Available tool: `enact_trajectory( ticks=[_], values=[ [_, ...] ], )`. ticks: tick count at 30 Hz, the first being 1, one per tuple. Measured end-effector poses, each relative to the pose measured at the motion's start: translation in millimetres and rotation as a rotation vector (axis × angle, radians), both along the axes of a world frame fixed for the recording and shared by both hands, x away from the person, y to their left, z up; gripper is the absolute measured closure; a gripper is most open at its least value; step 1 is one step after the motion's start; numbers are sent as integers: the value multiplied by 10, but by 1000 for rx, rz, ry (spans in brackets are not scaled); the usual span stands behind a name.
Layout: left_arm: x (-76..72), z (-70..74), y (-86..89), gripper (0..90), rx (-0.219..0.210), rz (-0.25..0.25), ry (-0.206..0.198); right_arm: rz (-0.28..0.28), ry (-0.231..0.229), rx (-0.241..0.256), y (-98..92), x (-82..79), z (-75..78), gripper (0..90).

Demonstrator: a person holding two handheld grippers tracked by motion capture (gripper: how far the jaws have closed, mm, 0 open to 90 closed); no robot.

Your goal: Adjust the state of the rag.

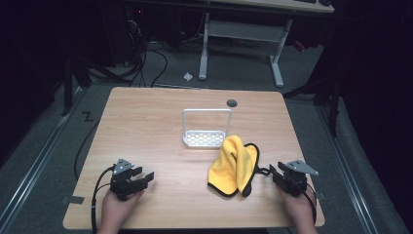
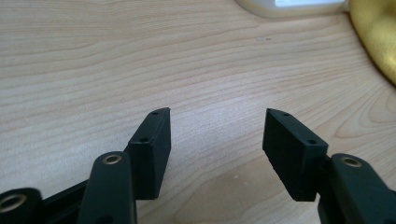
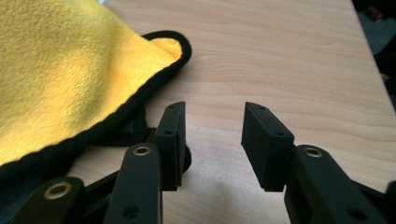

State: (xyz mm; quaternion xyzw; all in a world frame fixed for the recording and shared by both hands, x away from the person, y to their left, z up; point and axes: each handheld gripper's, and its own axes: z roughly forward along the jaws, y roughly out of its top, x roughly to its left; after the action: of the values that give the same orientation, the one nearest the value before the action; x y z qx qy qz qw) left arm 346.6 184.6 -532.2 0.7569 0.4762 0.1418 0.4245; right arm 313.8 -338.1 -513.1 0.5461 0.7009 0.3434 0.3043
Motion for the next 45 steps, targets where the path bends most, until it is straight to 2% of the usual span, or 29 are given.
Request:
enact_trajectory(
  ticks=[2, 4, 7, 13, 17, 18, 19, 23, 27, 29, 31, 32, 35, 39, 40, 42, 45],
  values=[
    [-3, 14, -15, 437, -1, 0, -18, 2, 2, -19, 8, -9, -22, 640],
    [-13, 15, -23, 441, -9, -8, -17, 14, 0, -35, 27, -10, -35, 632],
    [-35, 11, -45, 443, -2, -15, -19, 28, -7, -28, 24, -12, -26, 625],
    [-41, 0, -52, 449, -15, -29, -20, 25, -21, -9, -12, -10, 2, 632],
    [-44, -12, -92, 436, 18, -49, -21, 22, -21, 3, -30, -2, 4, 631],
    [-50, -4, -105, 438, 21, -57, -25, 36, -14, 32, -46, 22, 9, 631],
    [-50, -4, -105, 438, 21, -57, -25, 39, -9, 40, -40, 23, 12, 634],
    [-60, 13, -105, 444, 7, -61, -34, 75, -19, 11, 17, 27, 20, 638],
    [-64, 21, -95, 452, -4, -60, -35, 83, -27, 19, 58, 41, 54, 659],
    [-59, 26, -93, 439, -26, -59, -36, 90, -46, 15, 102, 114, 143, 713],
    [-47, 26, -89, 416, -26, -59, -32, 100, -54, 16, 133, 176, 208, 818],
    [-47, 26, -89, 418, -26, -59, -32, 97, -47, 10, 163, 227, 245, 900],
    [-57, 42, -72, 428, -42, -62, -36, 114, -27, 15, 220, 363, 305, 900],
    [-98, 76, -85, 419, -19, -60, -81, 119, -43, 0, 301, 508, 282, 900],
    [-96, 79, -90, 419, -25, -62, -78, 114, -33, 11, 314, 523, 250, 900],
    [-94, 67, -110, 413, -34, -71, -65, 136, -18, -4, 348, 538, 176, 900],
    [-95, 48, -144, 405, -19, -78, -58, 154, -9, -24, 371, 531, 126, 900]
  ],
)
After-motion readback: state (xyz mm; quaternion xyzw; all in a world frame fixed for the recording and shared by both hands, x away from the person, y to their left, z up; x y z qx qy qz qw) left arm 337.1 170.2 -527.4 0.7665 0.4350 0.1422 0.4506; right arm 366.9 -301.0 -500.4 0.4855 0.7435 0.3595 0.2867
